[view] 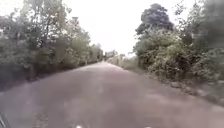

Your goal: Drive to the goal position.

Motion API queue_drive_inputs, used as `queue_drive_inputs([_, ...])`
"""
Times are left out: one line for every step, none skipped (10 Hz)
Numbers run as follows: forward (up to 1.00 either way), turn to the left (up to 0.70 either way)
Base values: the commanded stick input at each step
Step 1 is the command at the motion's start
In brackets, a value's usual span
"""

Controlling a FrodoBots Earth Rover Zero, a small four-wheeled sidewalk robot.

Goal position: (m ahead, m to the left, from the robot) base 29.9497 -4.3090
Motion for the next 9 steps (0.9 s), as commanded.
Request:
queue_drive_inputs([1.00, -0.03])
queue_drive_inputs([1.00, -0.04])
queue_drive_inputs([1.00, -0.07])
queue_drive_inputs([1.00, -0.09])
queue_drive_inputs([1.00, -0.11])
queue_drive_inputs([1.00, -0.12])
queue_drive_inputs([1.00, -0.12])
queue_drive_inputs([1.00, -0.12])
queue_drive_inputs([1.00, -0.12])
